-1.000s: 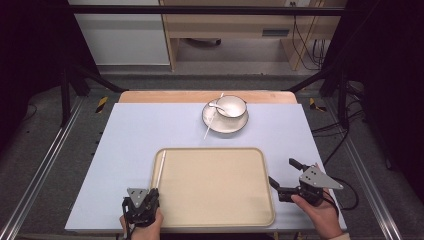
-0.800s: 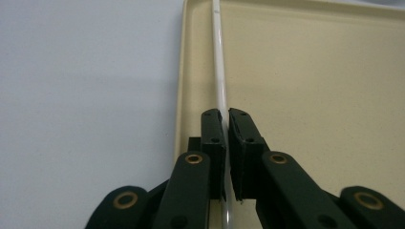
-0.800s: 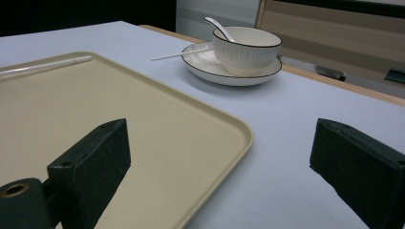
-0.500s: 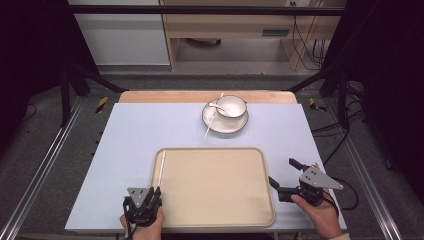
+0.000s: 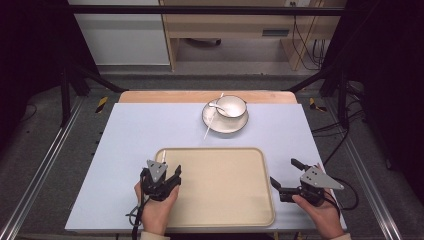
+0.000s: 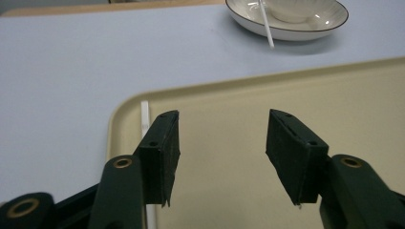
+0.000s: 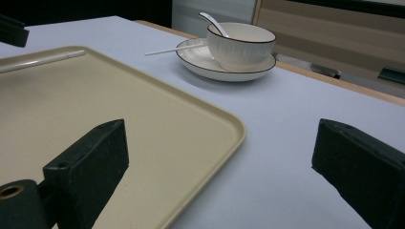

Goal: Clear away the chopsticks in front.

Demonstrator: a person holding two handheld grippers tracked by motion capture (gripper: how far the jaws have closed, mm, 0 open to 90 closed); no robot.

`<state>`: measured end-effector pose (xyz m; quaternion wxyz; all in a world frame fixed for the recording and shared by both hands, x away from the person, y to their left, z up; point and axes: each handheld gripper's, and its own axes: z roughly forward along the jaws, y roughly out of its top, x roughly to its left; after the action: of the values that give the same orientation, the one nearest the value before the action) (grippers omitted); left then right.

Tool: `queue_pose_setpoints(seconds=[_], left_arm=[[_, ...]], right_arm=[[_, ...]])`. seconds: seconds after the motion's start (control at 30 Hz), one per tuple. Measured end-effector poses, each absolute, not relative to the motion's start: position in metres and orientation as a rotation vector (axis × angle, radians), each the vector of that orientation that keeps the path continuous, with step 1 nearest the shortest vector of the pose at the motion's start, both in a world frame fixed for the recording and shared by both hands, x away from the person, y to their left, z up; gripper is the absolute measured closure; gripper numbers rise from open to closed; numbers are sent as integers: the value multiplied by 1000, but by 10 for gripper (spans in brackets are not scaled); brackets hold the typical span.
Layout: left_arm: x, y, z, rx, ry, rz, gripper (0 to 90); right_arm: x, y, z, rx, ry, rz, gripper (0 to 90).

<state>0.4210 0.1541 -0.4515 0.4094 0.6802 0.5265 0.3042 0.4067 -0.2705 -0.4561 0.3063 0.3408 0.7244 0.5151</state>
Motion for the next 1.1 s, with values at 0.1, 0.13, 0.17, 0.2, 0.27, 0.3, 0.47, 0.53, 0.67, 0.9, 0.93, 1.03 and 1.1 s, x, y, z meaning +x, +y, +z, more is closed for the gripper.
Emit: queue_pose_setpoints(seconds=[0.1, 0.13, 0.17, 0.2, 0.27, 0.3, 0.47, 0.53, 0.67, 0.9, 0.93, 1.03, 1.1], left_arm=[[439, 157, -447, 1723, 1288, 742, 393], [439, 157, -447, 1723, 1288, 742, 382], [444, 157, -445, 1724, 1282, 734, 382], [449, 156, -442, 1717, 1276, 718, 369], [464, 149, -433, 1725, 1235, 701, 346], [468, 146, -431, 1730, 1218, 709, 341], [490, 136, -416, 1787, 1123, 689, 298], [503, 130, -407, 1834, 1059, 688, 267], [515, 122, -399, 1857, 996, 654, 249], [544, 102, -394, 1915, 943, 650, 245], [553, 96, -396, 1926, 938, 638, 248], [563, 88, -398, 1955, 922, 640, 257], [570, 83, -400, 1973, 912, 642, 259]], right_arm=[[407, -271, -456, 900, 1912, 1365, 50], [407, -271, -456, 900, 1912, 1365, 50], [407, -271, -456, 900, 1912, 1366, 50], [407, -271, -456, 897, 1913, 1365, 50], [407, -270, -456, 891, 1918, 1360, 50], [407, -269, -456, 887, 1921, 1359, 50], [406, -268, -456, 874, 1928, 1353, 49], [406, -269, -456, 880, 1924, 1355, 47], [406, -270, -456, 885, 1916, 1356, 44], [405, -272, -454, 874, 1909, 1363, 38], [404, -273, -453, 866, 1907, 1365, 36], [405, -273, -453, 867, 1908, 1359, 36], [405, -273, -453, 867, 1909, 1359, 36]])
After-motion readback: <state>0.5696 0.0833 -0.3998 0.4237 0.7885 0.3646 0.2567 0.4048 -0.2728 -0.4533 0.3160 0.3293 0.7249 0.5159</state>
